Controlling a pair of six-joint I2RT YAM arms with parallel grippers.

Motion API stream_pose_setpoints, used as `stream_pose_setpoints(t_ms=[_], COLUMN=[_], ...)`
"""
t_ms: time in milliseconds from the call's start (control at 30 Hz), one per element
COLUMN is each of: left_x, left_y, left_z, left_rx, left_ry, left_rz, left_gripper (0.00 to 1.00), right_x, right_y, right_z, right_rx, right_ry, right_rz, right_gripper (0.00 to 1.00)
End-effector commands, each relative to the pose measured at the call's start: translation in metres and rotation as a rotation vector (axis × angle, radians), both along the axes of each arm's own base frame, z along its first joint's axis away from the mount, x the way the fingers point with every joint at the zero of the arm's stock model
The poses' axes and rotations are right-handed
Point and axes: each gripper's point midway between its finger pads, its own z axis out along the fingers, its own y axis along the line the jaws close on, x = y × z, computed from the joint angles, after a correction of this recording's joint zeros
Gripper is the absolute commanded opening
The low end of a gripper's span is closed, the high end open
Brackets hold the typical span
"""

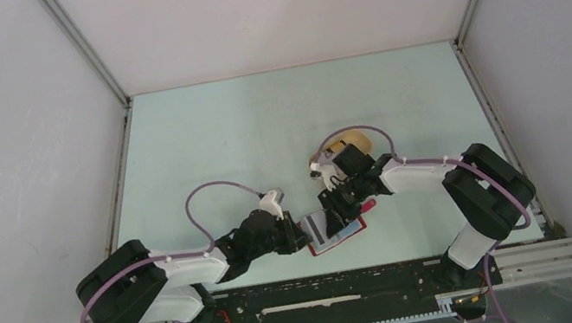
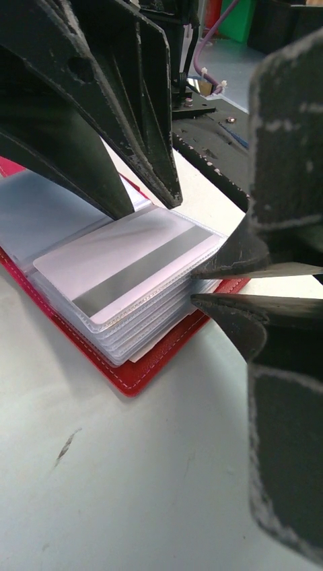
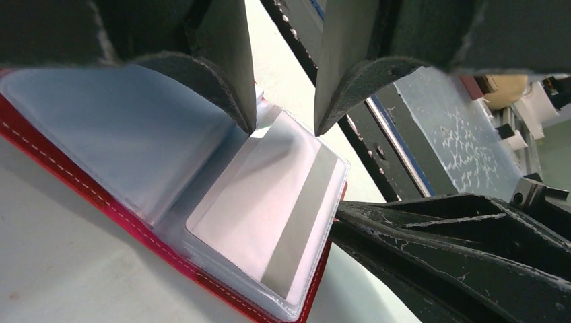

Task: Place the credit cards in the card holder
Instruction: Insert the credit card into the card holder.

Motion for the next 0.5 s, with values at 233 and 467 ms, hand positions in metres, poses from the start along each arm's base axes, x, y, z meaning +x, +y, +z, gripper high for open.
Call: stream_pose_setpoints(t_ms=[233, 467], left_x=[0.004, 0.005], left_y=[0.008, 0.017], left_z=[0.015, 0.025], left_rx=[-0.061, -0.060], left_ry=[-0.064, -0.112], left_rz=[0.040, 0.051], left_gripper=[0.18, 0.19], right_x=[0.004, 0.019], right_y=[0.008, 0.002], right_z=[0.011, 0.030], right_rx=[0.000, 0.041], right_ry=[-0.091, -0.131], right_rz=[0.104, 0.123], right_gripper=[0.55, 0.66])
